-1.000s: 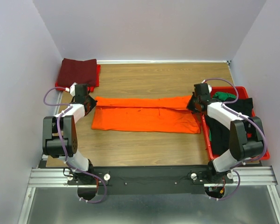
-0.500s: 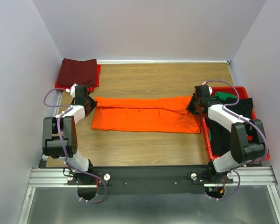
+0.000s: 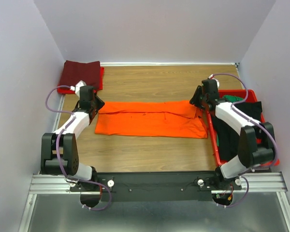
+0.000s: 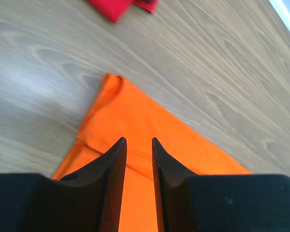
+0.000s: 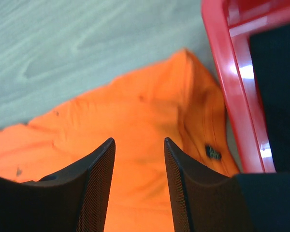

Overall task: Fold and stack the t-shirts
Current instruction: Fold the tshirt

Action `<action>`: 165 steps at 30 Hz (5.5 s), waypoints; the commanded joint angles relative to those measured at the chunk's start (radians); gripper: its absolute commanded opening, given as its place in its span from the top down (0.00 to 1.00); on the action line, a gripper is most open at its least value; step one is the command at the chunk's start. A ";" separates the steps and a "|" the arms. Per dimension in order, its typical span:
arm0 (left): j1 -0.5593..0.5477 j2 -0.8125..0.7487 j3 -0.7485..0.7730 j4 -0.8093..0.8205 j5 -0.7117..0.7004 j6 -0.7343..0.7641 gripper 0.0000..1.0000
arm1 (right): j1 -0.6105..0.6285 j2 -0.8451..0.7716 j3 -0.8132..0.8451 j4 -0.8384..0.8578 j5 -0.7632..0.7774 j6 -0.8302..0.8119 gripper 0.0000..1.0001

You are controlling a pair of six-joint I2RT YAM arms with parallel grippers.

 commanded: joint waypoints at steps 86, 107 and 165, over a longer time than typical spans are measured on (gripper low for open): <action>-0.521 0.425 0.294 0.075 0.148 0.188 0.72 | 0.061 0.125 0.088 -0.059 -0.093 -0.058 1.00; -0.526 0.408 0.273 0.091 0.162 0.186 0.72 | 0.098 -0.246 -0.186 -0.124 -0.237 -0.018 0.99; -0.612 0.218 -0.071 -0.017 0.062 -0.044 0.88 | 0.227 0.806 0.748 -0.127 0.054 -0.240 0.58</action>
